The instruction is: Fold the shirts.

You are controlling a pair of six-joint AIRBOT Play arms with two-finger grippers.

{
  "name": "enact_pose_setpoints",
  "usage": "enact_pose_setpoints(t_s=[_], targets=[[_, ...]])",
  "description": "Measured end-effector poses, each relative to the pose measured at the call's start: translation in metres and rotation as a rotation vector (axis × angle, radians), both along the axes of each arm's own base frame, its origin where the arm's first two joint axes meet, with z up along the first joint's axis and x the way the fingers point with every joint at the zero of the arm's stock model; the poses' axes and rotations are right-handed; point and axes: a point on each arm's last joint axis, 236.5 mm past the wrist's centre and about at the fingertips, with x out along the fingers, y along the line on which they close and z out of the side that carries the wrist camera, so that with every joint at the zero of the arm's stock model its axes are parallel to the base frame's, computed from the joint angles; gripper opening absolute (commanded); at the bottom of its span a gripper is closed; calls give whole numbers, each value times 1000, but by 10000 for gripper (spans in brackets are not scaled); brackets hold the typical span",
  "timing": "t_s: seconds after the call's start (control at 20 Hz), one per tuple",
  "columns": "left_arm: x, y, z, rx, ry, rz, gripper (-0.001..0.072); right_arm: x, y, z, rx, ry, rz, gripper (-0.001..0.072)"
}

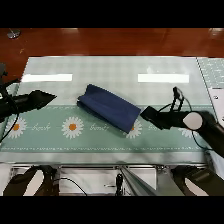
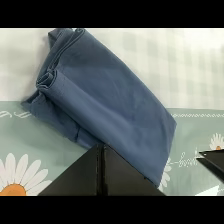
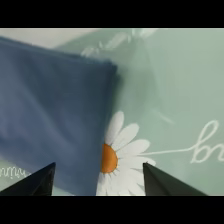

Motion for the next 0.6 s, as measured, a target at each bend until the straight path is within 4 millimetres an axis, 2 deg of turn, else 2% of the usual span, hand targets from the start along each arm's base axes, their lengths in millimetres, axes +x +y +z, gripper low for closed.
enact_pose_setpoints(t_s=[0.1, 0.25, 0.45, 0.55, 0.6], targets=[[0, 0, -1, -1, 2, 0, 24, -3, 11, -15, 56, 33, -7, 629], [-1, -1, -3, -4, 12, -5, 24, 4, 25, -33, 80, 85, 34, 630], [-4, -3, -7, -11, 29, -15, 24, 19, 38, -47, 117, 155, 100, 629], [-6, -4, -11, -14, 41, -17, 24, 22, 50, -50, 177, 190, 124, 593], [-7, -4, -13, -16, 48, -18, 24, 22, 55, -52, 205, 202, 136, 378]])
